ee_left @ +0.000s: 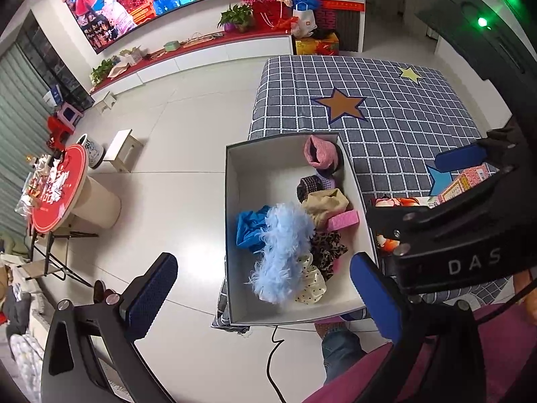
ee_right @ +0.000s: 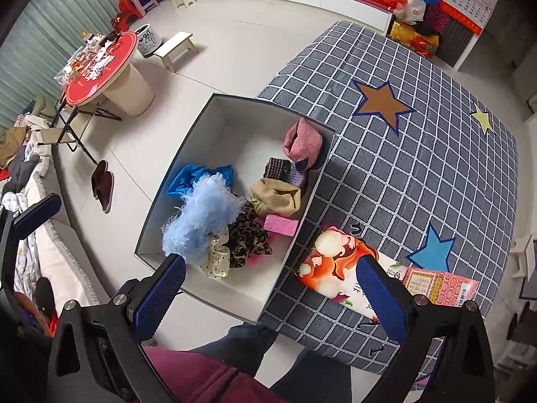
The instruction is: Organize soft objects
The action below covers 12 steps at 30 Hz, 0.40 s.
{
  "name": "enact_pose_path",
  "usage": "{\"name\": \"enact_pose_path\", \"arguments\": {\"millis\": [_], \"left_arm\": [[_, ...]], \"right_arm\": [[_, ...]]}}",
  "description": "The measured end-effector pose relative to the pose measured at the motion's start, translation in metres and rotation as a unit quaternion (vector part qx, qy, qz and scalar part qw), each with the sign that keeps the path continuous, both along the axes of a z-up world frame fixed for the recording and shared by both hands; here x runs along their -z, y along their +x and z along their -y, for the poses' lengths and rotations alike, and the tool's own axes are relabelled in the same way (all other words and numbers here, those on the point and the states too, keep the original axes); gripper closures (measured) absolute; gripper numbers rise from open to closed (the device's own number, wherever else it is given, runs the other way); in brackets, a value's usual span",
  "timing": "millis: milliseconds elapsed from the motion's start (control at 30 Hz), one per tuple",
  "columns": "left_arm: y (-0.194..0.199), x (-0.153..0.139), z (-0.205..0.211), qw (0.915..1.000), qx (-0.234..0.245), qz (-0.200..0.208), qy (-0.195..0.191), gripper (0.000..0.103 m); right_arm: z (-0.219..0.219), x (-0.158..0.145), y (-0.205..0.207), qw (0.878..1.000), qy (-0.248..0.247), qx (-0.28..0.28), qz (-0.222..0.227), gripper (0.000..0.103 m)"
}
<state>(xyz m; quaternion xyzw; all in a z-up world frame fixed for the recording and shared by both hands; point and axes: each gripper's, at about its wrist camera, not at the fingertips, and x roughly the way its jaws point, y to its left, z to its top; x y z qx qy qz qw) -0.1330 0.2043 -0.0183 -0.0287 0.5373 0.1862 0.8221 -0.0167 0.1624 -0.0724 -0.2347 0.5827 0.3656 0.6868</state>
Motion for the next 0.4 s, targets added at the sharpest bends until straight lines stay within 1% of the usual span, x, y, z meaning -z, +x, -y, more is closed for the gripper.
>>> {"name": "enact_pose_path", "arguments": {"millis": [300,400], "left_arm": [[-0.002,0.0005,-0.0025,1.0,-0.005,-0.001,-0.007,0.0],[-0.007,-0.0078,-0.0039,0.9996,-0.005,0.026,-0.011,0.0]], "right_arm": [[-0.0021,0.0006,-0.001,1.0,-0.001,-0.004,-0.001,0.001],[-0.0021,0.001,-0.0013,1.0,-0.002,-0.004,-0.002,0.001]]}}
